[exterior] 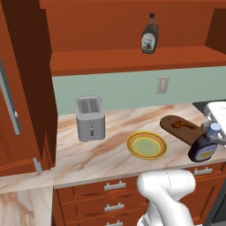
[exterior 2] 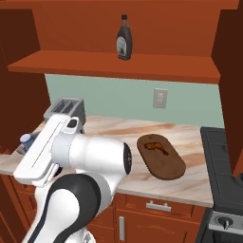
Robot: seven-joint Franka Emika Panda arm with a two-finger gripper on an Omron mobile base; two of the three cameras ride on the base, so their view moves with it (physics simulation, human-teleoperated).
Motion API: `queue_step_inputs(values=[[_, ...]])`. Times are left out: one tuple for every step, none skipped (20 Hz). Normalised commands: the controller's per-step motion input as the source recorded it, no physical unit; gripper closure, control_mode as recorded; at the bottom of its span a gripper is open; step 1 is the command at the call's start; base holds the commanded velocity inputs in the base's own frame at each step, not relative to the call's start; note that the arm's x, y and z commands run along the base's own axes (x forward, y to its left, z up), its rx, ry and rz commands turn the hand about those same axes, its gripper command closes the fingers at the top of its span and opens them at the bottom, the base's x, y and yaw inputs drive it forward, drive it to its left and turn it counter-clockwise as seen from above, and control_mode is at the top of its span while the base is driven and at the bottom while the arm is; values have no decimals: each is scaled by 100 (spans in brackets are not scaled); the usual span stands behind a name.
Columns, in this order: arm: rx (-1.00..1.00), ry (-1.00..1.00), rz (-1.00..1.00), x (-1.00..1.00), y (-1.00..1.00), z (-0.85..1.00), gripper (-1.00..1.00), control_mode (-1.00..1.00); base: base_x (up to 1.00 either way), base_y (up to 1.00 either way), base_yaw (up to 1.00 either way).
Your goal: Pick the chicken drumstick from the plate and place it on the cutting board. Then pick the condiment bottle from the cabinet and place it next to the cutting board.
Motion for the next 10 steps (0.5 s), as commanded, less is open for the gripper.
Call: queue_step_inputs(values=[[0,0,6,-16,22,-42,100,-100,0,0,0],[0,0,5,-12,19,-41,100,-100,0,0,0],[0,0,5,-10,17,-39,100,-100,0,0,0],[0,0,5,-8,13,-38,100,-100,0,0,0],[0,0,4,-5,11,-37,100,-100,0,0,0],[0,0,4,-3,8,-37,100,-100,0,0,0],[0,0,3,-1,4,-36,100,-100,0,0,0],[0,0,2,0,0,-33,100,-100,0,0,0],[0,0,0,0,0,-30,100,-100,0,0,0],[0,-1,0,0,0,-28,100,-100,0,0,0]])
